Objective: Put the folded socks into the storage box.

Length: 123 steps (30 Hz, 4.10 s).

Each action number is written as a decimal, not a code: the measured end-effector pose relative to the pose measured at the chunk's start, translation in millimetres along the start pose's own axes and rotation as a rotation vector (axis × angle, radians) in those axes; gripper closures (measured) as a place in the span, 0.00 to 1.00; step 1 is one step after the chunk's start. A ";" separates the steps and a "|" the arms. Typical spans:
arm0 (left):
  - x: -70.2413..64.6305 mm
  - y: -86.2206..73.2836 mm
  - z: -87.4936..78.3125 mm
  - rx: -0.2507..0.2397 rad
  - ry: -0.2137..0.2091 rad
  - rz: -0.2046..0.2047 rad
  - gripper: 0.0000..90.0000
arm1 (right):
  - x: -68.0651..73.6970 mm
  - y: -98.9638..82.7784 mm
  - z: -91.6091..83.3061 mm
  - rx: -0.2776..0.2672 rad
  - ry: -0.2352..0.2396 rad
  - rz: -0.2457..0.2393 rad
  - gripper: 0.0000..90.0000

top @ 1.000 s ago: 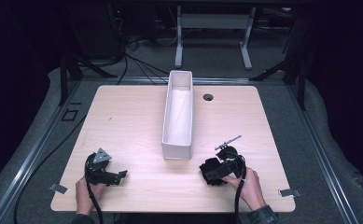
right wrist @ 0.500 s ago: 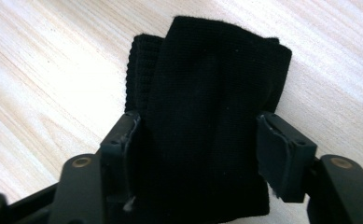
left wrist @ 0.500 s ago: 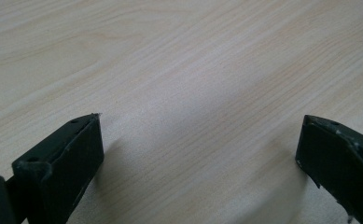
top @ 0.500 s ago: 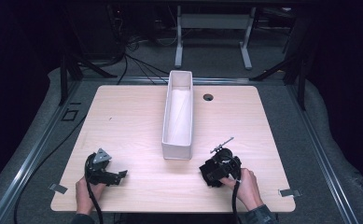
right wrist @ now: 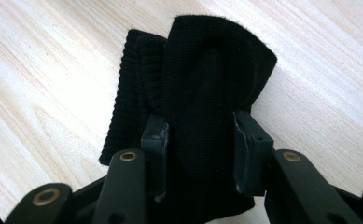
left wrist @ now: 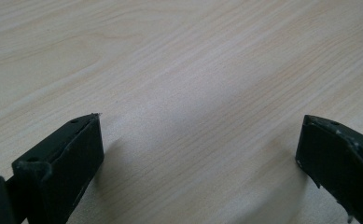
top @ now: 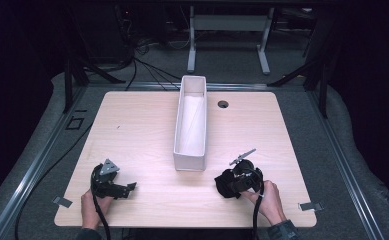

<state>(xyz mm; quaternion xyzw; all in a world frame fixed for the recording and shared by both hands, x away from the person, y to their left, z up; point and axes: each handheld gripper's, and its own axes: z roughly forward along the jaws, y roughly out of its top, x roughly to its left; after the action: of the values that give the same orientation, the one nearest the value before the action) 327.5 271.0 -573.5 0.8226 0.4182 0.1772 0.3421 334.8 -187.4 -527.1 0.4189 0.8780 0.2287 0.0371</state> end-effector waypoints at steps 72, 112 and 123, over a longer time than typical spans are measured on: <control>0.0 0.0 0.1 -0.001 -0.001 -0.003 0.01 | -43.9 78.9 -76.4 -0.002 -0.084 -0.298 0.71; -0.1 0.0 0.0 -0.001 0.000 -0.004 0.01 | -32.1 132.0 -114.1 -0.023 -0.141 -0.431 0.71; -0.1 0.0 0.0 -0.001 0.001 -0.004 0.01 | -18.4 148.9 -120.5 -0.017 -0.136 -0.468 0.71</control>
<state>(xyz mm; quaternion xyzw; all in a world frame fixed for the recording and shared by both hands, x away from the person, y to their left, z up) 327.4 270.9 -573.5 0.8217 0.4198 0.1769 0.3425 422.7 -164.8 -357.4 0.2182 0.9447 0.1926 0.1514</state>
